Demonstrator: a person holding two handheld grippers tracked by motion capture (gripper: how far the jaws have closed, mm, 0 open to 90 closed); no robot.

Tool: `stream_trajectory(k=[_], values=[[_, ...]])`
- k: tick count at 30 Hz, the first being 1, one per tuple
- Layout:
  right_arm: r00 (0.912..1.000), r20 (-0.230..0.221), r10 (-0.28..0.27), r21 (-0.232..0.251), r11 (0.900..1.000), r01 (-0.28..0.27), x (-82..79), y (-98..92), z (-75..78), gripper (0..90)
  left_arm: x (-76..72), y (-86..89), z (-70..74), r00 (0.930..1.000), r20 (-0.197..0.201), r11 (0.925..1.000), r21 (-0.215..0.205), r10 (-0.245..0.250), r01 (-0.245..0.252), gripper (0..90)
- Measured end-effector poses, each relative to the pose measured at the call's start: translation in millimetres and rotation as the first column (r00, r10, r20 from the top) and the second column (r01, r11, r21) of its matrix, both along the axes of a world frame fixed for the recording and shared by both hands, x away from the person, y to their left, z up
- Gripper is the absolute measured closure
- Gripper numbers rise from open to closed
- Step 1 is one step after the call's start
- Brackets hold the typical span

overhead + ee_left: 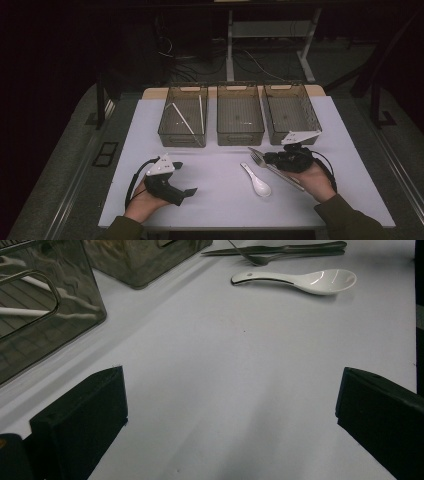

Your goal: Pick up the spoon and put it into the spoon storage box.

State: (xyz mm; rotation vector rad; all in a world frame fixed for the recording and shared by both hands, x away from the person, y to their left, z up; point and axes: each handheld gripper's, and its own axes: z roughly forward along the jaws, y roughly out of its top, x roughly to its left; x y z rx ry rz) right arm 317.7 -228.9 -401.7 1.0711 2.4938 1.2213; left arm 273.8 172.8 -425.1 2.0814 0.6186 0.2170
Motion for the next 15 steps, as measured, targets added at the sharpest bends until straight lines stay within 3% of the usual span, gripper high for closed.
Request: stream_trajectory(k=[2,15], values=[[1.0,0.002,-0.007,-0.015,1.0,0.007,2.1,2.2,-3.1,89.4,-0.1,0.0,-0.1,1.0,-0.001,1.0,0.0,0.0,0.0,0.0],[0.9966,-0.08,0.02,-0.077,0.997,-0.026,12.6,25.6,-26.9,89.5,1.2,1.0,-0.5,1.0,-0.004,0.9999,-0.013,-0.001,0.0,0.0]])
